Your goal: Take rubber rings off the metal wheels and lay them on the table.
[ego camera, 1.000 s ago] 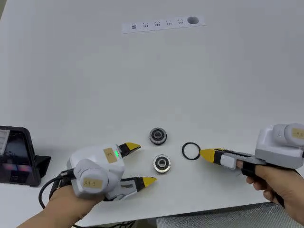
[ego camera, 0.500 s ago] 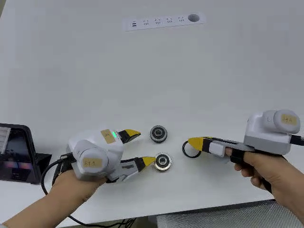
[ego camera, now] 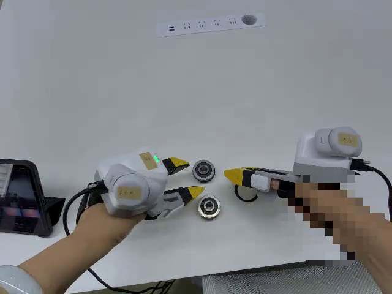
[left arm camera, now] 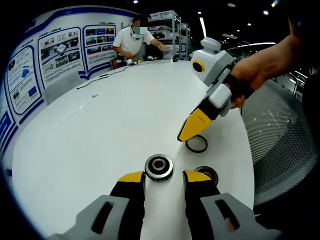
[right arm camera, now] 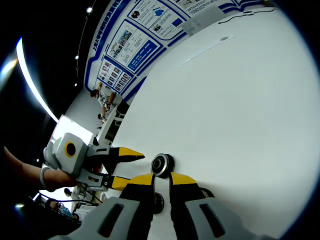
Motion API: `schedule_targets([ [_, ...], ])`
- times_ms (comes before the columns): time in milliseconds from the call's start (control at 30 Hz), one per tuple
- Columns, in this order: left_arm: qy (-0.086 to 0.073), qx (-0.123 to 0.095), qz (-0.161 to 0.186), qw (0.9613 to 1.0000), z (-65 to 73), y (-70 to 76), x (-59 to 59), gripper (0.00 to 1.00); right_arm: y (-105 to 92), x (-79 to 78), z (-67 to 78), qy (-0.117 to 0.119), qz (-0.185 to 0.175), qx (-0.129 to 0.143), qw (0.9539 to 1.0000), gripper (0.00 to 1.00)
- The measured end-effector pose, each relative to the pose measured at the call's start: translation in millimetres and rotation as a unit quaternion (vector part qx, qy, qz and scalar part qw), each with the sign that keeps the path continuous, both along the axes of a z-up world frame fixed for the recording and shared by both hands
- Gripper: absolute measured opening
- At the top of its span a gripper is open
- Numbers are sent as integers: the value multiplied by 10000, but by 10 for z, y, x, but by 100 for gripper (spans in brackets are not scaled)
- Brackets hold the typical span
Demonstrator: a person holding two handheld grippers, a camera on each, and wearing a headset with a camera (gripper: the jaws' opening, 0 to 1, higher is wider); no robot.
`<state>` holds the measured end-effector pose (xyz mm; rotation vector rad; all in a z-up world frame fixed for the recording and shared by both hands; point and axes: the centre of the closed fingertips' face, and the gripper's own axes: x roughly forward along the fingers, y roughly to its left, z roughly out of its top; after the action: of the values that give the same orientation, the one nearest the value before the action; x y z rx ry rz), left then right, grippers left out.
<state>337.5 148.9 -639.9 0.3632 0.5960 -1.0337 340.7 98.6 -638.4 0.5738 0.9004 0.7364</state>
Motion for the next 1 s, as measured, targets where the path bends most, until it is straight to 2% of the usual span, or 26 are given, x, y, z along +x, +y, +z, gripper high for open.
schedule_targets([
  [267, 28, 93, -63, 9999, -28, -47, 90, 24, 60, 48, -3, 2, 74, 22, 10000, 13],
  [800, 156, 323, -268, 9990, -129, -121, 154, 19, 61, 88, -39, 27, 105, 1, 9999, 13],
  [1000, 178, 337, -348, 9987, -132, -141, 155, 16, 68, 97, -45, 37, 100, 16, 9999, 13],
])
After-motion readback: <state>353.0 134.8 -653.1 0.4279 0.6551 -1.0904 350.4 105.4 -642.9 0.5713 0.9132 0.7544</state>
